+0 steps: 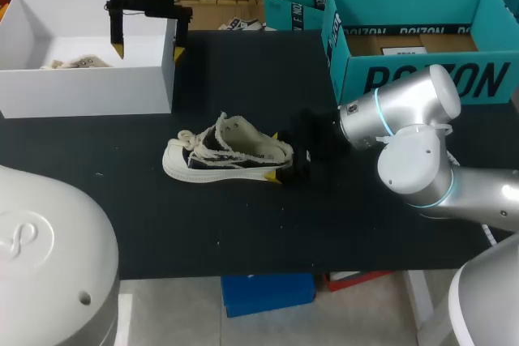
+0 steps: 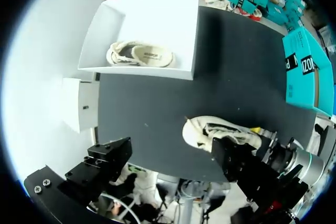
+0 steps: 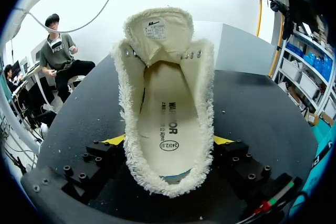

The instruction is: Take the shoe out of the shoebox, open the shoe tongue, remove and reinsert the insole, then place the shoe into the shoebox

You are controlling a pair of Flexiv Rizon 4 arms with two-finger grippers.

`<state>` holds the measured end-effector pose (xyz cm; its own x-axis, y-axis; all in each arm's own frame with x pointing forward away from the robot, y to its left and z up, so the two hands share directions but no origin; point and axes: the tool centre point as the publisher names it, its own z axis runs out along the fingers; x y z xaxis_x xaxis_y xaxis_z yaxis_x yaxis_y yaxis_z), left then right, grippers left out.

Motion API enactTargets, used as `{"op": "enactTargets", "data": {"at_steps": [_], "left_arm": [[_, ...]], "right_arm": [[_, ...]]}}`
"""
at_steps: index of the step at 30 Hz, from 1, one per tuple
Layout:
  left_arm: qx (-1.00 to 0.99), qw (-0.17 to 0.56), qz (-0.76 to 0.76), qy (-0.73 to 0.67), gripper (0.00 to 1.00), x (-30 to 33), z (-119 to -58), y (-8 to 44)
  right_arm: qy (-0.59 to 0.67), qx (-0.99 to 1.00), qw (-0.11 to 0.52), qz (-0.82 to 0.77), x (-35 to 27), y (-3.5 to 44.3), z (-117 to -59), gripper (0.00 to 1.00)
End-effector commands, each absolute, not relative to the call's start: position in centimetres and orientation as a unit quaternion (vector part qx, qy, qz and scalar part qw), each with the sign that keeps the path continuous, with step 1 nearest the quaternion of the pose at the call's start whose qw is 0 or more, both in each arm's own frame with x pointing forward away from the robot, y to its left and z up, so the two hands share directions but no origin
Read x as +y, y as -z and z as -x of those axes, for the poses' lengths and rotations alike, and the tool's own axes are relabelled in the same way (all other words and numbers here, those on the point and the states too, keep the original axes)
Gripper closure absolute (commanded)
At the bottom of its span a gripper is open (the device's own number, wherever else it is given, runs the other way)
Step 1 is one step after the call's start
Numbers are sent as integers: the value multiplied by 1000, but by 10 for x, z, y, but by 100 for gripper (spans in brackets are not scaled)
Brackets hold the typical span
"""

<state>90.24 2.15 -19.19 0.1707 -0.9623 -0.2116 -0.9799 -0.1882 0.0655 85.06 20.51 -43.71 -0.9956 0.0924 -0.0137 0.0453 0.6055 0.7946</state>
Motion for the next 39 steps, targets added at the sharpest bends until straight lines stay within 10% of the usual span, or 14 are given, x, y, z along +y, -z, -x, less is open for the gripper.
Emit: {"op": "enactTargets", "data": {"at_steps": [1, 39], "left_arm": [[636, 44, 764, -96, 0, 25, -898, 192], [731, 62, 677, -62, 0, -60, -840, 242]], "right_arm": [[-441, 896, 26, -39, 208, 437, -851, 100], [-441, 896, 26, -39, 208, 437, -851, 100]]}}
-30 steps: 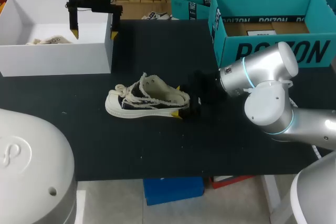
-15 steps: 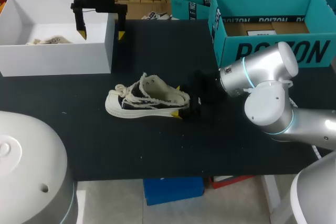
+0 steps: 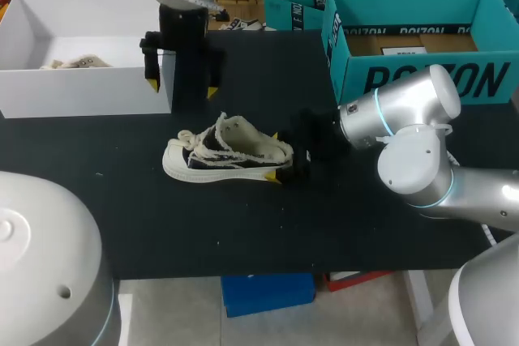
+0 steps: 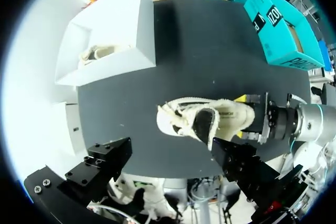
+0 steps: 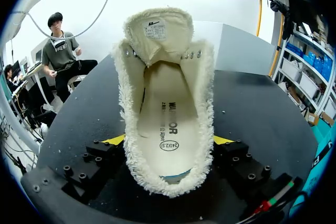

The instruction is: Take the shoe out of the shoebox, open the shoe tongue, remove and reinsert the insole, then place the shoe into the shoebox

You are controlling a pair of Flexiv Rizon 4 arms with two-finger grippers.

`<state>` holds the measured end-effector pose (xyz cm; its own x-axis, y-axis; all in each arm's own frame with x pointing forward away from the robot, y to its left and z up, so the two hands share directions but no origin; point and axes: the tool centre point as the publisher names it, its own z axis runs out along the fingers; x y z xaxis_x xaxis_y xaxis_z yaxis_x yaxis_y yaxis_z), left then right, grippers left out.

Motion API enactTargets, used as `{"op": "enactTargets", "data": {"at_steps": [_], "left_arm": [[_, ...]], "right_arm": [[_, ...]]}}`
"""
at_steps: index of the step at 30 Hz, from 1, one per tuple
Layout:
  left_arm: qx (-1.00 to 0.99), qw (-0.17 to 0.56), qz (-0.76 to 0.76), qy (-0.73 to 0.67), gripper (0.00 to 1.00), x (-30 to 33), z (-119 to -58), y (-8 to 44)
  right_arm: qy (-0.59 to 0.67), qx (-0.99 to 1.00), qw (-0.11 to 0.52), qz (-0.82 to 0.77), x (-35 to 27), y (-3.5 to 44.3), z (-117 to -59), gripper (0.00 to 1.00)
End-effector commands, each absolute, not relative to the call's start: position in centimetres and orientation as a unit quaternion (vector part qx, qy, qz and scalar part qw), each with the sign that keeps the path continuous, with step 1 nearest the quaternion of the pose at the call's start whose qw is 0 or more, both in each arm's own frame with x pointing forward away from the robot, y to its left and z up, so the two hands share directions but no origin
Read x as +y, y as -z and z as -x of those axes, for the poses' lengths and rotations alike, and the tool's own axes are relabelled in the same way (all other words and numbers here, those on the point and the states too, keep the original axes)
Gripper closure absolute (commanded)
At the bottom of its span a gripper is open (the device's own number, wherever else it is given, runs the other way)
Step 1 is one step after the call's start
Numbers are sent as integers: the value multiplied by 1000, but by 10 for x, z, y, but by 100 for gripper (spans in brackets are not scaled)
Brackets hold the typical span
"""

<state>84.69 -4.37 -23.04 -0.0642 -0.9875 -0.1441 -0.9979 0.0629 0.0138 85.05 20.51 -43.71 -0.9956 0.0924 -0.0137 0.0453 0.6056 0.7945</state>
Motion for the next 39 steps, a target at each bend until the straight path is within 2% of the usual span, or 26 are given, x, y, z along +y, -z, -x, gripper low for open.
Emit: {"op": "enactTargets", "data": {"at_steps": [1, 5, 12, 25, 35, 36, 38, 39], "left_arm": [[733, 70, 674, -63, 0, -62, -837, 245], [741, 93, 661, -69, 0, -73, -830, 258], [744, 85, 657, -88, 0, -84, -825, 273], [712, 139, 678, -117, 0, -85, -814, 306], [701, 143, 686, -131, 0, -83, -820, 327], [700, 145, 687, -132, 4, -83, -821, 329], [698, 146, 688, -133, 55, -84, -822, 331], [697, 149, 689, -134, 67, -84, -823, 332]], "right_arm": [[-441, 896, 26, -39, 208, 437, -851, 100], [-441, 896, 26, -39, 208, 437, -851, 100], [-441, 896, 26, -39, 208, 437, -851, 100], [-441, 896, 26, -39, 208, 437, -851, 100], [-441, 896, 26, -39, 208, 437, -851, 100], [-441, 896, 26, -39, 208, 437, -851, 100], [-441, 896, 26, -39, 208, 437, -851, 100], [-441, 896, 26, -39, 208, 437, -851, 100]]}}
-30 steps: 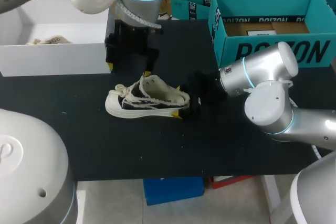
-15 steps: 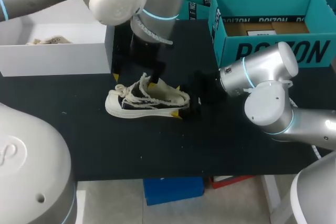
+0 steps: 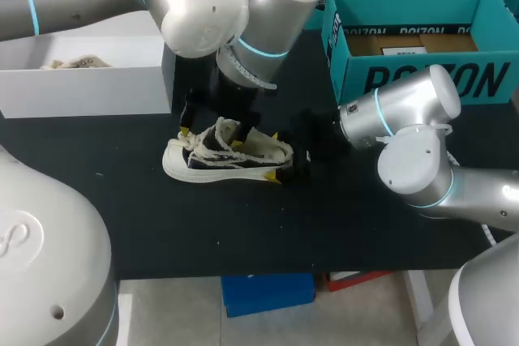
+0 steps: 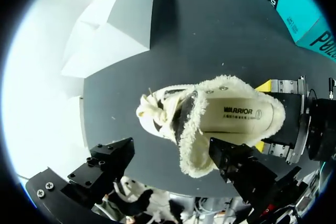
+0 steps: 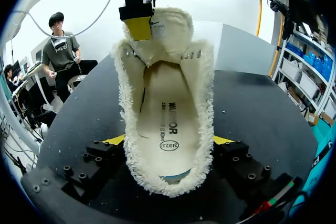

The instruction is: Take the shoe out of the shoebox, open the shoe tongue, remove and reinsert the insole, then place the shoe into the shoebox

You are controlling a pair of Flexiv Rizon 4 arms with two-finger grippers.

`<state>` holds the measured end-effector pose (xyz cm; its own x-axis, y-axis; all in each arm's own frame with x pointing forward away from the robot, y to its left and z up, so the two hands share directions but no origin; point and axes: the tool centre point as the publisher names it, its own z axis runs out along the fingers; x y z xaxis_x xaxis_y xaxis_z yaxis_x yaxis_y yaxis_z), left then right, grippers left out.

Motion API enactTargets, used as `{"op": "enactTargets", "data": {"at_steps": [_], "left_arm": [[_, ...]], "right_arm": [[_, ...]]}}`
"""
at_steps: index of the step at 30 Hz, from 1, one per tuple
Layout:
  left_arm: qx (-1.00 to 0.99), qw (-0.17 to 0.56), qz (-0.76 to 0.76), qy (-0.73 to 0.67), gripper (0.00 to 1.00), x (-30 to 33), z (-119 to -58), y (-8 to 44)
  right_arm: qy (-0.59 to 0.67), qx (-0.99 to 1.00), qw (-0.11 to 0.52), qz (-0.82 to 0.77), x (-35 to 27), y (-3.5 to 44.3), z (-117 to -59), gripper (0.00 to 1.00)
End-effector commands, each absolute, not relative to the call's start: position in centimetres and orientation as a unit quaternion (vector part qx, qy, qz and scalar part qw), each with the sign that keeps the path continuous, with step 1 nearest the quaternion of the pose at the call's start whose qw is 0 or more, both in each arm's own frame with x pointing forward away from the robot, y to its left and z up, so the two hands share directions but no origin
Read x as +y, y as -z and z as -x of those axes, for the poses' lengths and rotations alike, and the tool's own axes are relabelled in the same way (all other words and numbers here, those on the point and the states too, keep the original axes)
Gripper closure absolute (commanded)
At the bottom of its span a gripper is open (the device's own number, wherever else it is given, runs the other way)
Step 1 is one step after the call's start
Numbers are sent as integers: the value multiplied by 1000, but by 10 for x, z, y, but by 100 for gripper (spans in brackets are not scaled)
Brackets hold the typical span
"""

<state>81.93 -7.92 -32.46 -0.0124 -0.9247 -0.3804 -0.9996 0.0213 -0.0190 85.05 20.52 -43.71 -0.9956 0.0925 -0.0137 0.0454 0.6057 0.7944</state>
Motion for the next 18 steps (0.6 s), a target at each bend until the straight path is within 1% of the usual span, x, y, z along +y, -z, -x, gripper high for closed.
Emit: {"op": "enactTargets", "data": {"at_steps": [1, 2, 4, 5, 18], "left_arm": [[696, 149, 689, -134, 81, -84, -823, 332], [696, 150, 689, -134, 89, -84, -823, 332], [696, 151, 689, -134, 99, -85, -824, 332], [696, 151, 689, -133, 100, -85, -824, 332], [717, 140, 672, -117, 100, -78, -830, 333]], "right_arm": [[-441, 896, 26, -39, 208, 437, -851, 100], [-441, 896, 26, -39, 208, 437, -851, 100], [-441, 896, 26, -39, 208, 437, -851, 100], [-441, 896, 26, -39, 208, 437, -851, 100], [-441, 896, 26, -39, 208, 437, -851, 100]]}}
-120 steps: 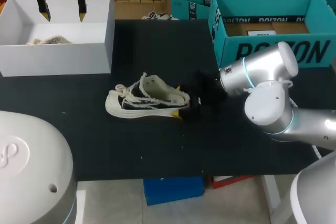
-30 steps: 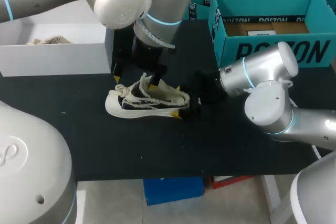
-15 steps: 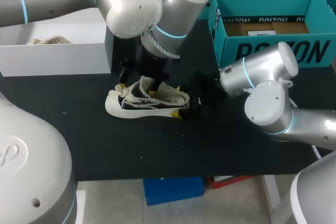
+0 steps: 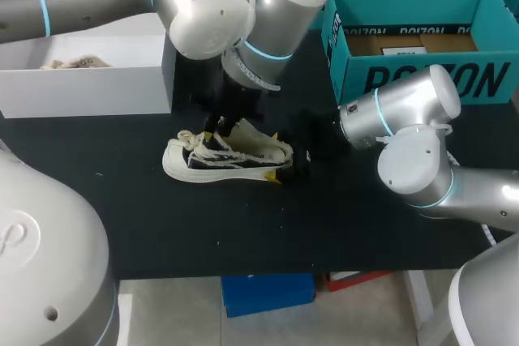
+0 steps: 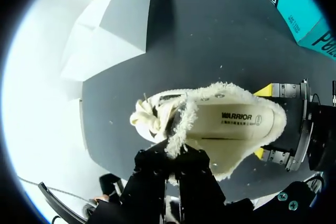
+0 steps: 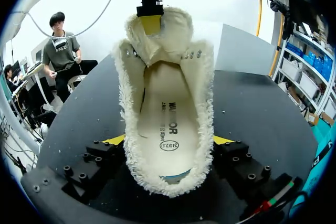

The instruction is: Take the shoe out of the shoebox, open the shoe tongue, remove and reinsert the insole, then place the shoe into the shoebox

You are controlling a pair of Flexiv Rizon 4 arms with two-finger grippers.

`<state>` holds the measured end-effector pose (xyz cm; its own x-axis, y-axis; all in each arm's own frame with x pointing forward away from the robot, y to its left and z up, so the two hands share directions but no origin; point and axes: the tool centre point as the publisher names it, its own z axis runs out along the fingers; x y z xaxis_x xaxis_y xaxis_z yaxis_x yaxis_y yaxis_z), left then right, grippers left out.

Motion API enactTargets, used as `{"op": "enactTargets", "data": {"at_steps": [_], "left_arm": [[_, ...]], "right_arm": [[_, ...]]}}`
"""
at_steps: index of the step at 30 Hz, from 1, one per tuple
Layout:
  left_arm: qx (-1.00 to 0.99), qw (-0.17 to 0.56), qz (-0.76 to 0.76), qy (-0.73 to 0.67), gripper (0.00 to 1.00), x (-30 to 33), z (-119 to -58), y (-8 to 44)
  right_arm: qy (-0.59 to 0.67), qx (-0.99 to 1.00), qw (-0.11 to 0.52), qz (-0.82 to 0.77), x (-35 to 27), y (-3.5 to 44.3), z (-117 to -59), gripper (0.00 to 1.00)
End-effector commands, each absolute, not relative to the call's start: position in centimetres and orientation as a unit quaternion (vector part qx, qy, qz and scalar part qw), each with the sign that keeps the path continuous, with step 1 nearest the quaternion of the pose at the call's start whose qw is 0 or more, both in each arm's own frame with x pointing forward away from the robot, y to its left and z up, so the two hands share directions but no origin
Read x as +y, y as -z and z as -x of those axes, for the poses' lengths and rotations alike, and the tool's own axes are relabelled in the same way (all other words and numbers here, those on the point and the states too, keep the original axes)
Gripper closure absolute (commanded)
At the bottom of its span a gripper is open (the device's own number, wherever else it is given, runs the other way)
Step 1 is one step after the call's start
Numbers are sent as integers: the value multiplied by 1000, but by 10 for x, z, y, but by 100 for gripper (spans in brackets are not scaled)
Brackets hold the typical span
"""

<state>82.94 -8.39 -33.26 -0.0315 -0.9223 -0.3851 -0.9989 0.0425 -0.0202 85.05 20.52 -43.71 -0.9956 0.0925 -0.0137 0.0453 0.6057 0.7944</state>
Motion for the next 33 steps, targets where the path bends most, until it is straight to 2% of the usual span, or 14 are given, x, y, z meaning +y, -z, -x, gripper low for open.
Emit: {"op": "enactTargets", "data": {"at_steps": [1, 15, 33], "left_arm": [[721, 127, 671, -118, 100, -77, -831, 333], [773, 43, 628, -81, 100, -65, -849, 325], [791, 13, 611, -28, 100, -43, -849, 324]], "right_arm": [[-441, 896, 26, -39, 208, 437, -851, 100], [-441, 896, 26, -39, 208, 437, -851, 100], [-441, 896, 26, -39, 208, 437, -851, 100]]}}
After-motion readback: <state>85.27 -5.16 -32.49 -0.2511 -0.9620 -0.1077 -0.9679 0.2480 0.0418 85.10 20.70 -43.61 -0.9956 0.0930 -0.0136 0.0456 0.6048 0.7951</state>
